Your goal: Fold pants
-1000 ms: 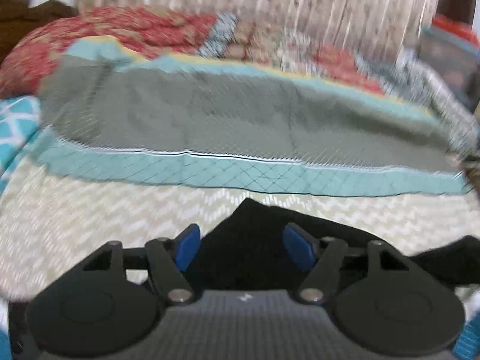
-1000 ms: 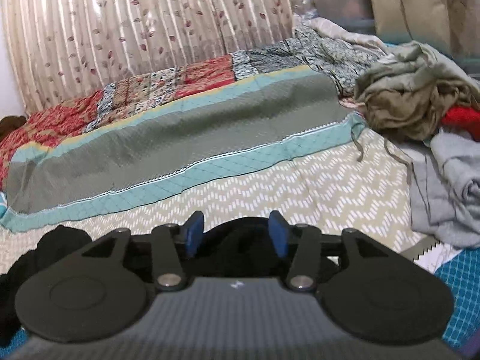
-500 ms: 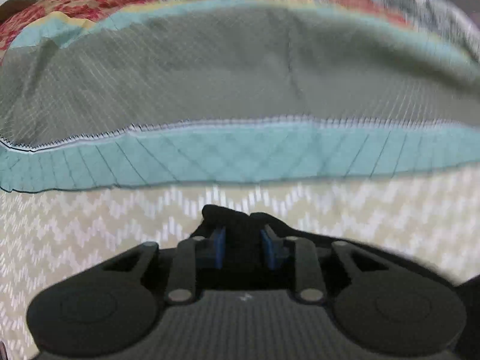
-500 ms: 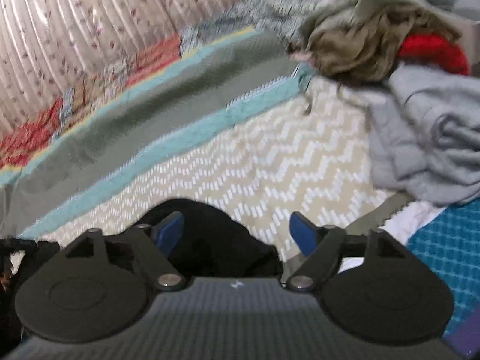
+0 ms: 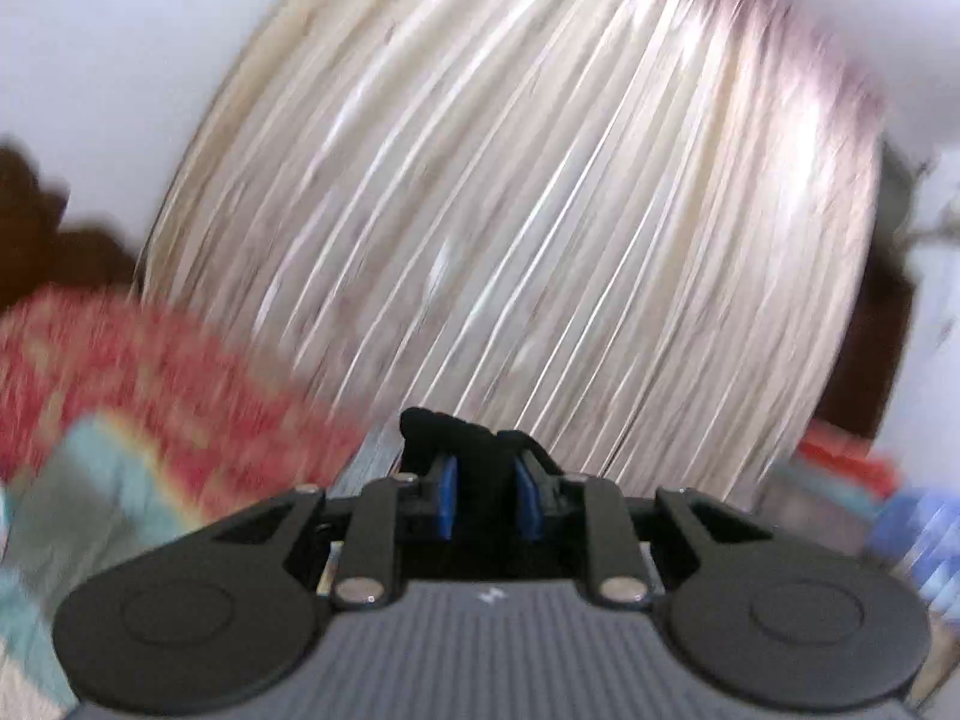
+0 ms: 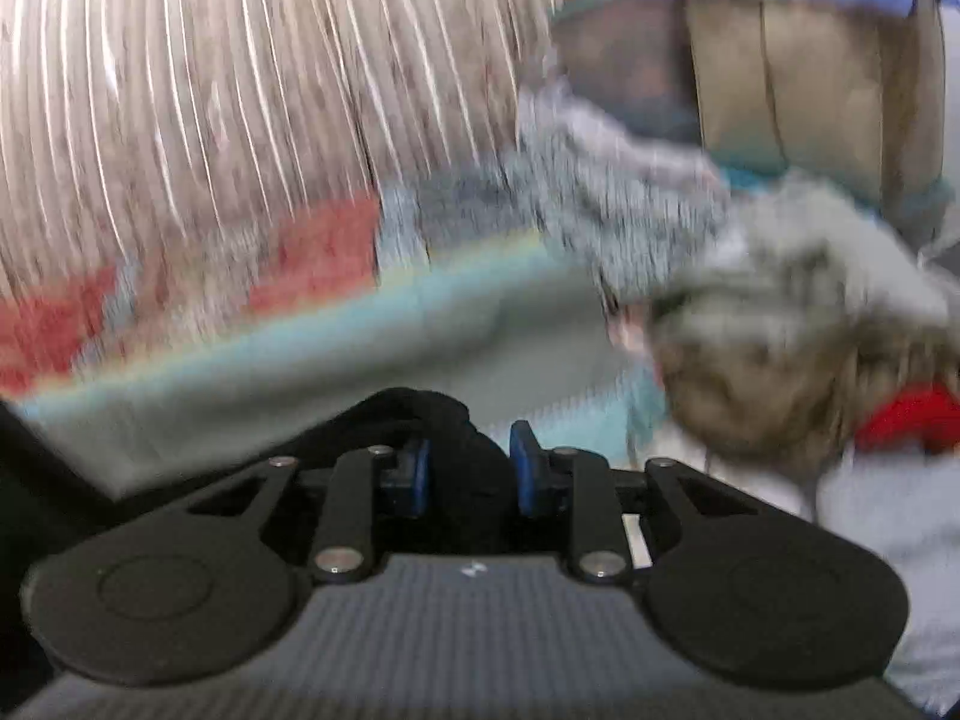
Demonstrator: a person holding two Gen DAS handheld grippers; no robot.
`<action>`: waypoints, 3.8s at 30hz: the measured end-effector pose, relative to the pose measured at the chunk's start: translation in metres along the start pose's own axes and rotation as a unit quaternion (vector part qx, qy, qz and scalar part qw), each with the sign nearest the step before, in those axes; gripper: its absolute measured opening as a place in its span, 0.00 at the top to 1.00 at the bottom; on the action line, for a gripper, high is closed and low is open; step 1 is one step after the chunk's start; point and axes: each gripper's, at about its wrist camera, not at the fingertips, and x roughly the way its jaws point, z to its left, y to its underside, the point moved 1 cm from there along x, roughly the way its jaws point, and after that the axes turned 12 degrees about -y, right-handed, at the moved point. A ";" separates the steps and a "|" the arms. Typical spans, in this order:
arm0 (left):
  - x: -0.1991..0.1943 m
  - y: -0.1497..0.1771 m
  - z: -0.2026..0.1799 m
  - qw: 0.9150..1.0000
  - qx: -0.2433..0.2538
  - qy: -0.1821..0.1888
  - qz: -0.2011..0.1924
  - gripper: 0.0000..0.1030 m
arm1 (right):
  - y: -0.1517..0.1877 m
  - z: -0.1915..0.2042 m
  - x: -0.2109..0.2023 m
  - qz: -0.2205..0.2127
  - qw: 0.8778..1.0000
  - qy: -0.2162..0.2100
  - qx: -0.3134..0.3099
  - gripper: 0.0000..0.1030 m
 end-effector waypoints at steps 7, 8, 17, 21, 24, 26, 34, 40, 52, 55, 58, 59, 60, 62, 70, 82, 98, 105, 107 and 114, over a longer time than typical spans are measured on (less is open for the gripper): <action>-0.090 0.032 0.055 0.999 -0.016 -0.028 0.037 0.81 | 0.005 -0.001 -0.061 0.004 0.998 -0.068 0.017 0.71; -0.097 0.050 0.074 0.997 -0.024 -0.041 0.056 0.82 | 0.016 -0.007 -0.068 0.014 0.997 -0.070 0.021 0.71; -0.144 0.236 0.265 0.937 -0.104 -0.233 0.240 0.98 | 0.134 -0.068 -0.087 0.139 0.985 0.013 0.101 0.71; -0.169 0.279 0.320 0.906 -0.188 -0.256 0.279 0.98 | 0.156 -0.072 -0.093 0.177 0.977 0.045 0.114 0.65; -0.192 0.280 0.323 0.911 -0.184 -0.258 0.265 0.98 | 0.136 -0.087 -0.104 0.160 0.976 0.043 0.144 0.40; -0.195 0.267 0.322 0.920 -0.175 -0.249 0.249 0.98 | 0.124 -0.094 -0.112 0.139 0.978 0.055 0.149 0.38; -0.153 0.240 0.252 0.952 -0.086 -0.194 0.222 0.92 | 0.078 -0.051 -0.105 0.100 0.979 -0.063 0.163 0.42; -0.090 0.289 0.173 0.956 0.026 -0.127 0.262 0.92 | 0.106 0.037 0.017 0.200 0.944 -0.198 0.175 0.54; -0.070 0.396 0.149 0.941 0.061 -0.093 0.320 0.90 | 0.205 0.100 0.174 0.323 0.890 -0.233 0.222 0.52; -0.076 0.397 0.154 0.946 0.035 -0.085 0.311 0.90 | 0.207 0.118 0.181 0.323 0.890 -0.242 0.213 0.74; -0.079 0.397 0.153 0.947 0.036 -0.085 0.306 0.90 | 0.200 0.126 0.181 0.334 0.904 -0.218 0.155 0.93; -0.080 0.397 0.152 0.948 0.038 -0.085 0.305 0.90 | 0.191 0.131 0.176 0.316 0.919 -0.206 0.115 0.93; -0.081 0.398 0.151 0.949 0.042 -0.084 0.302 0.90 | 0.179 0.133 0.171 0.289 0.935 -0.191 0.077 0.93; -0.081 0.398 0.144 0.950 0.048 -0.087 0.295 0.91 | 0.148 0.126 0.162 0.235 0.958 -0.164 0.025 0.93; -0.082 0.398 0.141 0.951 0.061 -0.089 0.289 0.91 | 0.028 0.081 0.103 -0.041 0.960 0.001 -0.277 0.91; -0.093 0.367 0.136 0.947 0.039 -0.063 0.313 0.73 | 0.111 0.005 0.088 0.135 0.985 0.024 -0.107 0.57; 0.090 0.310 0.183 0.889 0.204 -0.287 0.292 0.25 | 0.061 0.032 0.267 0.204 0.974 -0.005 -0.101 0.39; 0.101 0.346 0.178 0.882 0.200 -0.303 0.300 0.25 | 0.104 0.030 0.306 0.249 0.952 0.019 -0.176 0.80; 0.102 0.344 0.184 0.887 0.182 -0.296 0.305 0.24 | 0.090 0.013 0.283 0.206 0.967 0.034 -0.144 0.88; 0.102 0.344 0.188 0.894 0.163 -0.292 0.298 0.23 | 0.058 -0.108 0.161 0.118 0.984 0.133 0.026 0.70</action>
